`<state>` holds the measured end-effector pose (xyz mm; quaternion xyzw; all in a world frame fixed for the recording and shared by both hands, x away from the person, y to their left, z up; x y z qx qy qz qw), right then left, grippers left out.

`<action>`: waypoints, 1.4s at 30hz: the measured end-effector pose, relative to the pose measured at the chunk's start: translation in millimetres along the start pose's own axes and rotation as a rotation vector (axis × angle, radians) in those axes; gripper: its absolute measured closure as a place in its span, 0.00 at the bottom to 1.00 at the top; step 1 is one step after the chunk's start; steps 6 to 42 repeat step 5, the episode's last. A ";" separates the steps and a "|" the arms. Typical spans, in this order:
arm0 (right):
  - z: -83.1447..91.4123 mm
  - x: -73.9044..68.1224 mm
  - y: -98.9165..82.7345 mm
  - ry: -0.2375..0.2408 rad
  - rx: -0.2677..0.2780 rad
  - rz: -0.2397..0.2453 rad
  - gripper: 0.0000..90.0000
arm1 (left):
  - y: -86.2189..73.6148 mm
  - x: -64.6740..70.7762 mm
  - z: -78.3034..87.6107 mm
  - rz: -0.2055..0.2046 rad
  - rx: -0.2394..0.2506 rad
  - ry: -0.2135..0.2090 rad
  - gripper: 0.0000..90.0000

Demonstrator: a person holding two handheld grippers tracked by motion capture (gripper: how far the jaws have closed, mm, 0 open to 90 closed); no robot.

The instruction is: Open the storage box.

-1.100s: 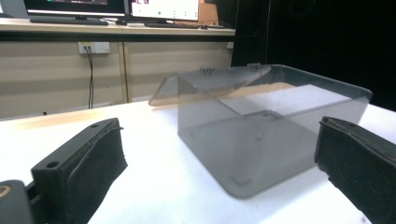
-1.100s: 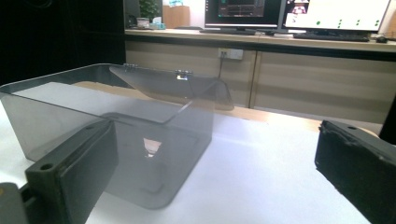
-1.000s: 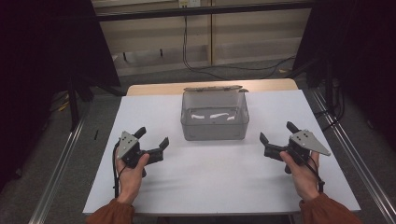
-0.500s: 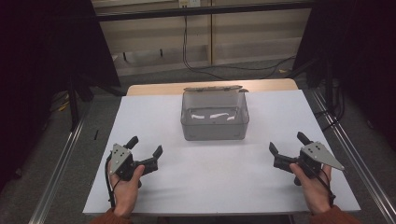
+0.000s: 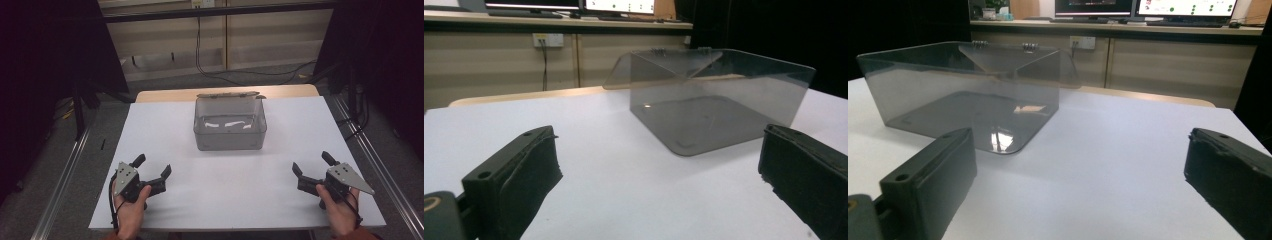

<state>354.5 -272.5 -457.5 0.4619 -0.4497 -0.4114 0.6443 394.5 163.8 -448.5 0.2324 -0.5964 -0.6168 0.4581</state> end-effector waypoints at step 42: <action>-3.6 -0.1 2.0 -0.004 0.010 -0.005 0.01 | 0.9 -0.6 -2.5 0.025 0.004 -0.001 0.03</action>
Point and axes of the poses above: each handheld gripper's, and its own axes: z roughly backward along the jaws, y roughly out of its top, x roughly to its right, the point moved 10 cm from there along -z, roughly forward along the jaws, and after that the axes turned 12 degrees about z, right-handed, at the moved point
